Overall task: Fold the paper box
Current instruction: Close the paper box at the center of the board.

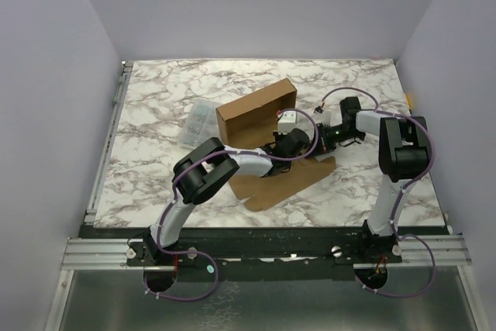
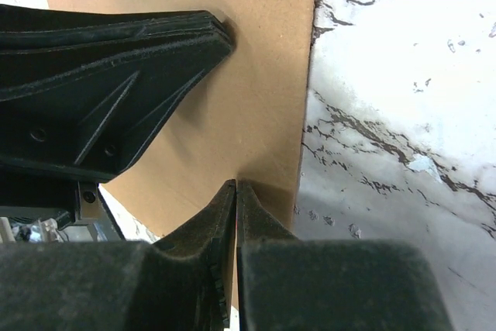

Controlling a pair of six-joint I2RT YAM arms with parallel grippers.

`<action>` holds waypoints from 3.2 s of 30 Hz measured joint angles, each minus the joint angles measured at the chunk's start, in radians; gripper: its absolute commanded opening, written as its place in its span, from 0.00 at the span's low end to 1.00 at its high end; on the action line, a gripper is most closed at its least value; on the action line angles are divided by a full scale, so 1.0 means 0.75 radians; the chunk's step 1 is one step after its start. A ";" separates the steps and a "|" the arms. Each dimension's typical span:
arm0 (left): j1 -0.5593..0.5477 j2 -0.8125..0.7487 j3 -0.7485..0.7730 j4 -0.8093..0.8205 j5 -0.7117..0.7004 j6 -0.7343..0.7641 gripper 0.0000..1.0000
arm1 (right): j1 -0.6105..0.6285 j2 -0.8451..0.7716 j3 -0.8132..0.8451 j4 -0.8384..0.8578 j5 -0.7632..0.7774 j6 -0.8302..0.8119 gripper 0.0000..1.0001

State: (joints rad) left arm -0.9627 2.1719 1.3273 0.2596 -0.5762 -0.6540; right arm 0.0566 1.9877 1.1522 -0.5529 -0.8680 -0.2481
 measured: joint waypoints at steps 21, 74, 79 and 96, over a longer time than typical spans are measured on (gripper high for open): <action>0.035 -0.586 -0.208 -0.220 0.386 0.107 0.28 | -0.007 -0.084 0.047 -0.024 -0.045 -0.068 0.20; 0.689 -1.203 -1.543 0.487 0.997 -0.600 0.84 | -0.008 -0.006 0.098 -0.023 -0.071 -0.090 0.21; 0.691 -1.189 -1.574 0.571 0.998 -0.635 0.79 | -0.008 -0.003 0.098 -0.023 -0.074 -0.090 0.21; 0.691 -1.269 -1.603 0.430 1.066 -0.645 0.52 | -0.007 0.012 0.098 -0.023 -0.086 -0.090 0.21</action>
State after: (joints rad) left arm -0.4442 1.2205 0.1249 0.5819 0.2234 -1.1381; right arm 0.0513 1.9965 1.2255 -0.5705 -0.9325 -0.3157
